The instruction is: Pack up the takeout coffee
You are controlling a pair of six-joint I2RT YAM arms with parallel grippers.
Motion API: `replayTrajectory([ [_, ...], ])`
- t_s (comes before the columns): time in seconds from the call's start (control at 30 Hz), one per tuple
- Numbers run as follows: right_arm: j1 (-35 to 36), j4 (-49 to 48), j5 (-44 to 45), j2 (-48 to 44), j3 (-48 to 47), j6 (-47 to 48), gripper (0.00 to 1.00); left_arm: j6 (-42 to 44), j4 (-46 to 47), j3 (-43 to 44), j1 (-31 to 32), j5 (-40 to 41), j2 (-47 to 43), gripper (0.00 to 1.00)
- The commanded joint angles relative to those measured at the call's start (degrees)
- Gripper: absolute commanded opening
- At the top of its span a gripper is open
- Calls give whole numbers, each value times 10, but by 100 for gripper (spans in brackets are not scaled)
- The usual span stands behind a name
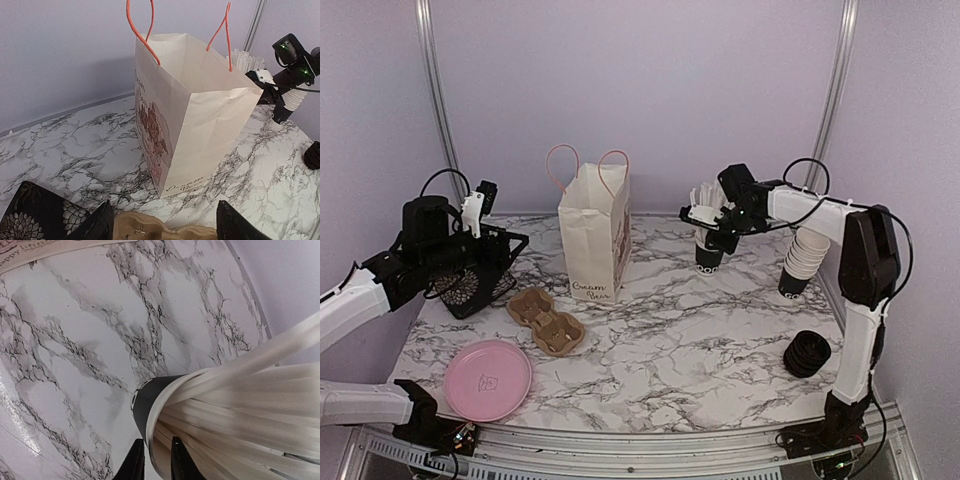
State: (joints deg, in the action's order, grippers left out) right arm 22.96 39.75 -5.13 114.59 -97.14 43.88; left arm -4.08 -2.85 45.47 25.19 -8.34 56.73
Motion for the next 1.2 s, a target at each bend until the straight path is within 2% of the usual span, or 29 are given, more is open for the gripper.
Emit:
replayTrajectory([
  [0.0, 3, 26, -18, -24, -35, -18, 21, 0, 17, -4, 1, -10, 6, 71],
  [0.13, 9, 42, -27, -66, -32, -24, 27, 0, 17, -3, 1, -14, 10, 71],
  [0.33, 25, 104, -58, -159, -5, -43, 24, -1, 16, -3, 2, -14, 10, 72],
  [0.53, -13, 108, 44, -263, 52, -100, 21, -1, 13, -1, 2, -16, 8, 72],
  [0.57, -27, 105, 58, -279, 68, -107, 22, -1, 11, 0, 2, -16, 8, 72],
  [0.7, -91, 105, 100, -330, 110, -128, 42, -4, 8, 3, 3, -9, 4, 72],
  [0.77, -123, 107, 108, -346, 129, -132, 47, -4, 9, 1, 3, -3, -1, 72],
  [0.97, -216, 145, 66, -336, 133, -135, 40, -4, 8, 2, 3, -7, -1, 72],
  [1.17, -246, 162, 26, -318, 131, -135, 36, -4, 8, 1, 5, -8, -2, 72],
])
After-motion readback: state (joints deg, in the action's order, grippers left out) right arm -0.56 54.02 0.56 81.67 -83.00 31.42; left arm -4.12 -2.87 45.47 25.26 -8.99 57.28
